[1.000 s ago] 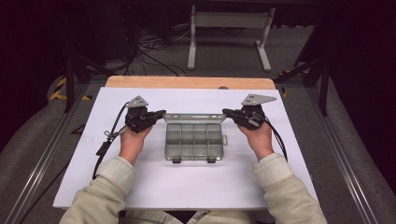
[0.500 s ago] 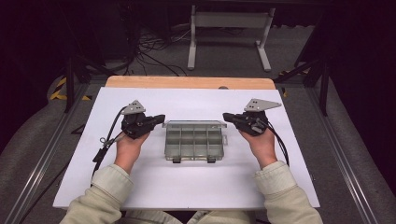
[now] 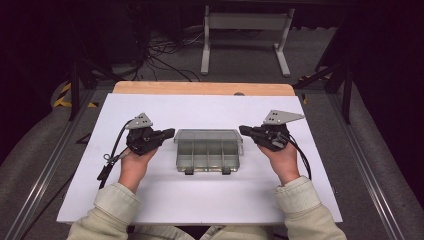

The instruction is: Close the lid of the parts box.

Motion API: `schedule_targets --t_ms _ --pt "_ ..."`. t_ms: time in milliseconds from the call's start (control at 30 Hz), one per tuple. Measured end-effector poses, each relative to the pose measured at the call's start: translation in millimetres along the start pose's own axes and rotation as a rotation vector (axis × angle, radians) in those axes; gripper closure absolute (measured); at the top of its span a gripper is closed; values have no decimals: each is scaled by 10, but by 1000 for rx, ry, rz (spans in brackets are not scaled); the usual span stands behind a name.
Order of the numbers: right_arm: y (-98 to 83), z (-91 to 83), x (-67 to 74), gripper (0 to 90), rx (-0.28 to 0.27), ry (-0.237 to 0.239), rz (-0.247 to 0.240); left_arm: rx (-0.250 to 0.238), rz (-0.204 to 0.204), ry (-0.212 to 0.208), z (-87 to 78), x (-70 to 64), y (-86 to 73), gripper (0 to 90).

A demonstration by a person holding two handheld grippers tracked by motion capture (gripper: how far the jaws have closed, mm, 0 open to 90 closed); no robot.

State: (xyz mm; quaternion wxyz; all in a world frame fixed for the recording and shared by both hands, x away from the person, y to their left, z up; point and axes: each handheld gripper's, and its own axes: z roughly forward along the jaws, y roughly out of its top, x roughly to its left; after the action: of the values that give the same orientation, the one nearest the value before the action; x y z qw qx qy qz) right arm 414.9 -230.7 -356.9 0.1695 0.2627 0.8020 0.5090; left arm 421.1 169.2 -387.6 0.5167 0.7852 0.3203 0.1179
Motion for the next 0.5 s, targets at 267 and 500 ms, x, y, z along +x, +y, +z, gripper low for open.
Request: schedule_targets --t_ms 267,500 --pt "-19 -13 60 900 38 26 -10 28 18 -25 -52 -67 46 898" --pt "-5 -9 92 900 92 64 -9 117 32 -35 -70 -118 88 897"
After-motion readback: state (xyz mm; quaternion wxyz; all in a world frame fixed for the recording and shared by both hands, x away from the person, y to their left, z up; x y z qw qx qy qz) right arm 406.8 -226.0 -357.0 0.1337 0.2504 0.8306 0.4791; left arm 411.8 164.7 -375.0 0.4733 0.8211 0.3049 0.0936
